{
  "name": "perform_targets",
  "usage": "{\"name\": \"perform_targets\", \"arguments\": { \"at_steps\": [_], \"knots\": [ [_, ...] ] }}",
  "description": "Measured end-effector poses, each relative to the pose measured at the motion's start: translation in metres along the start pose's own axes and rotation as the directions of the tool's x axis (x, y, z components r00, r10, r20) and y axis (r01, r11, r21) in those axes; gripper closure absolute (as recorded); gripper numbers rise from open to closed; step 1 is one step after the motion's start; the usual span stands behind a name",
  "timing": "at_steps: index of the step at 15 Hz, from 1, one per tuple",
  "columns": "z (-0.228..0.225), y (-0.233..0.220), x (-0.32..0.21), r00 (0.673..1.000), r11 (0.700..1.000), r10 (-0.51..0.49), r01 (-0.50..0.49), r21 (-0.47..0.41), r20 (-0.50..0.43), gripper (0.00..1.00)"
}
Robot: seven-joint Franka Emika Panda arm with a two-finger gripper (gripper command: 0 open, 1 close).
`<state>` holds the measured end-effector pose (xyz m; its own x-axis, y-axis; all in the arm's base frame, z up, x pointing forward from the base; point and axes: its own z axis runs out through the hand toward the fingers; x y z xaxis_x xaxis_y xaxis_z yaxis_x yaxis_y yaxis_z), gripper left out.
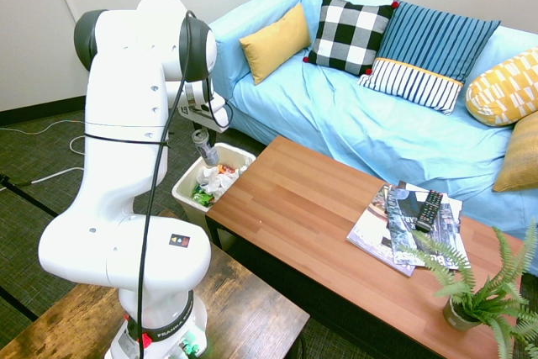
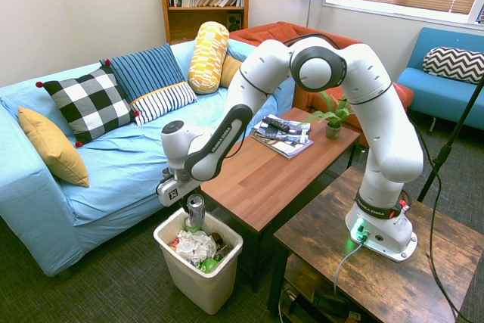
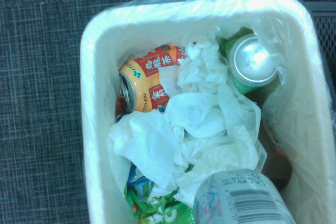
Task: Throw the can in the trash bin
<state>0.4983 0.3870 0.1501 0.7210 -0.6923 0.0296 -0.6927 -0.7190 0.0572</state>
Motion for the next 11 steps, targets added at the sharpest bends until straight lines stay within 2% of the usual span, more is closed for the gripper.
{"name": "perform_targets", "arguments": {
  "at_steps": [4, 11],
  "knots": [
    [0.01, -0.014, 0.002, 1.0, 1.0, 0.006, -0.006, -0.011, -0.001, 0.0],
    [-0.004, -0.02, 0.01, 1.0, 1.0, 0.02, -0.02, -0.007, -0.012, 0.0]
  ]
}}
